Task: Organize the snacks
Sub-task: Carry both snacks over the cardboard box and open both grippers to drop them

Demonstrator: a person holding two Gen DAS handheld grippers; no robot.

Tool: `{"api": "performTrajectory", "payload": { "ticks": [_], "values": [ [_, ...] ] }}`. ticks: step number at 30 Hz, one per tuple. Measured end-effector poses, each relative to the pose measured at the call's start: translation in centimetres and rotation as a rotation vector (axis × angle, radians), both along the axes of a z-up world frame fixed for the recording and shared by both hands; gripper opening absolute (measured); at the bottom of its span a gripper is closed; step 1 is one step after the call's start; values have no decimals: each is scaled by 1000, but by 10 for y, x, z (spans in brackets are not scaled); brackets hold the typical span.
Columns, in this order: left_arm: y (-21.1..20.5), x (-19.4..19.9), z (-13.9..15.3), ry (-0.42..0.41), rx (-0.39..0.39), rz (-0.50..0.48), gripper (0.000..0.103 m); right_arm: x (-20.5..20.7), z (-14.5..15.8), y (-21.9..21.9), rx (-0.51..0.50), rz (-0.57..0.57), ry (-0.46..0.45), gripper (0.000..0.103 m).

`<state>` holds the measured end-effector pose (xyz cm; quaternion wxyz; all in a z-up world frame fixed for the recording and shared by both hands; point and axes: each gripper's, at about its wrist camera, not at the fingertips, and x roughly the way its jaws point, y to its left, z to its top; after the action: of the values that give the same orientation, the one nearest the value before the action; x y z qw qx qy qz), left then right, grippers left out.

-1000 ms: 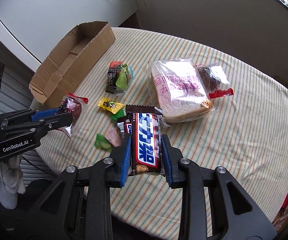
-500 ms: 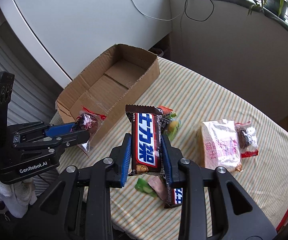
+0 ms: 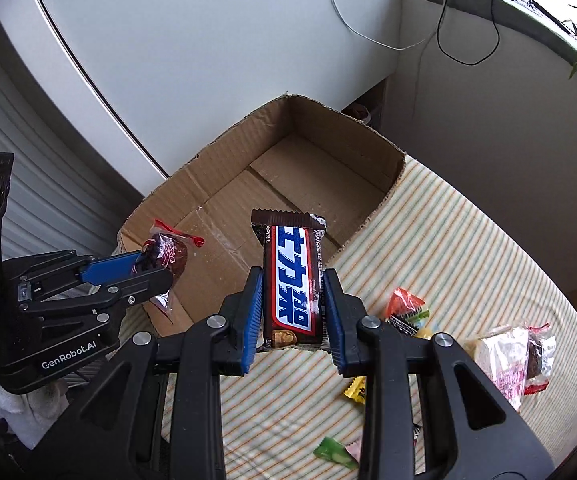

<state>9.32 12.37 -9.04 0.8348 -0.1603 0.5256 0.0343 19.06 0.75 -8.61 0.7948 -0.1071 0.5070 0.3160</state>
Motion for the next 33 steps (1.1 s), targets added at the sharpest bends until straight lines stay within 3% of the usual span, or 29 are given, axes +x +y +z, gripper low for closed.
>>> {"api": "performTrajectory", "payload": {
  "ticks": [12,15,16,19,33],
  "values": [
    [25,6,-12,24,18,58,28,14,-21,39,-29,23,15,32],
    [25,6,-14,23,12,52,30,15,-23,41,-28,17,15,66],
    [25,8,-14,26,15,49,32,15,-22,41,-26,13,3,69],
    [24,6,-13,18,33,52,44,15,-21,38,-19,2,6,69],
    [18,-1,0,-15,17,51,44,2,0,0,-19,-37,-17,69]
  ]
}}
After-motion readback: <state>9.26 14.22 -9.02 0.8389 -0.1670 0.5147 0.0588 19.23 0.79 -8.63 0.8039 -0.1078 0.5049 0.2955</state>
